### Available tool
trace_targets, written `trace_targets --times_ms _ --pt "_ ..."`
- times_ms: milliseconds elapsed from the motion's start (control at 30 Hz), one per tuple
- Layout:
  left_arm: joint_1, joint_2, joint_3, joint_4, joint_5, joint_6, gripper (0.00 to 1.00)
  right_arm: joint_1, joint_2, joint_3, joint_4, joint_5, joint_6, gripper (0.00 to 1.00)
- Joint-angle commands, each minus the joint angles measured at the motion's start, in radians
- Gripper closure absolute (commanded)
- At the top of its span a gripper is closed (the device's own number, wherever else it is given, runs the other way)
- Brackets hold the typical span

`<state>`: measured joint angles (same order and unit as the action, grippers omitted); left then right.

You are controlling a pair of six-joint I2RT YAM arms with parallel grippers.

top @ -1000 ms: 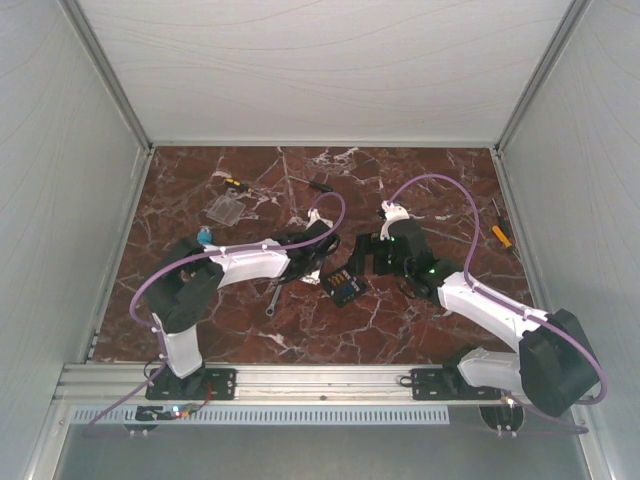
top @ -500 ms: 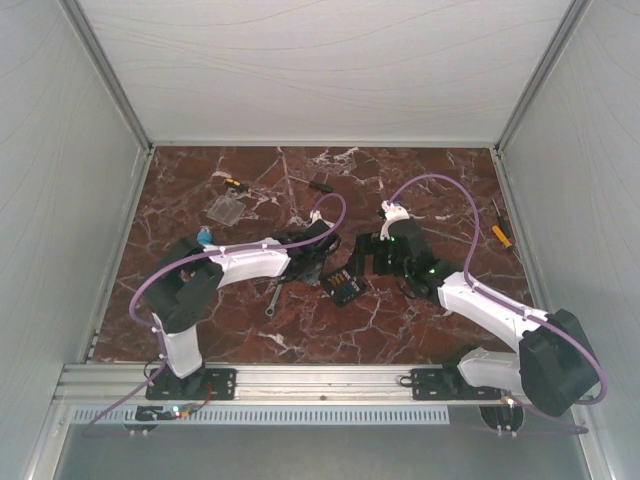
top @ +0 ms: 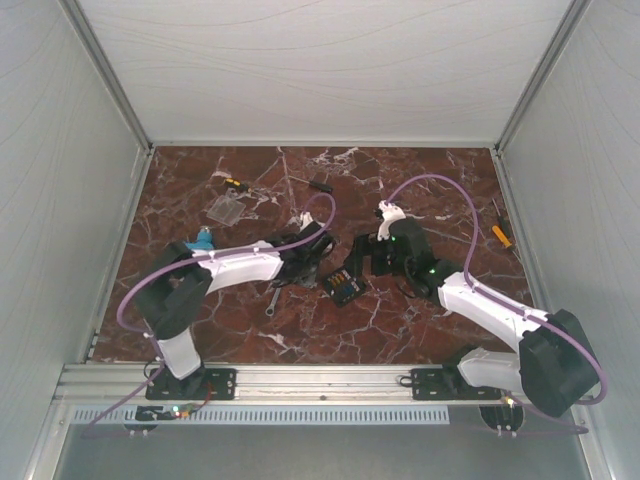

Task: Snap on the fuse box
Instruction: Pick up the fuse from the center of the board.

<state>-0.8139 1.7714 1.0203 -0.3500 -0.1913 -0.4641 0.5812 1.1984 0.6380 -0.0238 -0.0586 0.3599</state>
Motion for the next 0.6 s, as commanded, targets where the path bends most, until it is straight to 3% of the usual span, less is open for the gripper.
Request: trace_targets --times_ms 0,233,567 --pt "0.014 -0.130 -0.005 0.061 -0.018 -0.097 0.84 0.023 -0.036 -0.017 0.120 -0.107 0.003 0.14" --pt "0.018 -0.314 -0.067 0.193 -0.017 -0.191 0.84 0.132 -0.032 -0.070 0.296 -0.146 0.002 0.22" --pt "0.018 -0.525 -0.190 0.363 0.061 -0.302 0.83 0.192 -0.017 -0.188 0.619 -0.115 0.029 0.45"
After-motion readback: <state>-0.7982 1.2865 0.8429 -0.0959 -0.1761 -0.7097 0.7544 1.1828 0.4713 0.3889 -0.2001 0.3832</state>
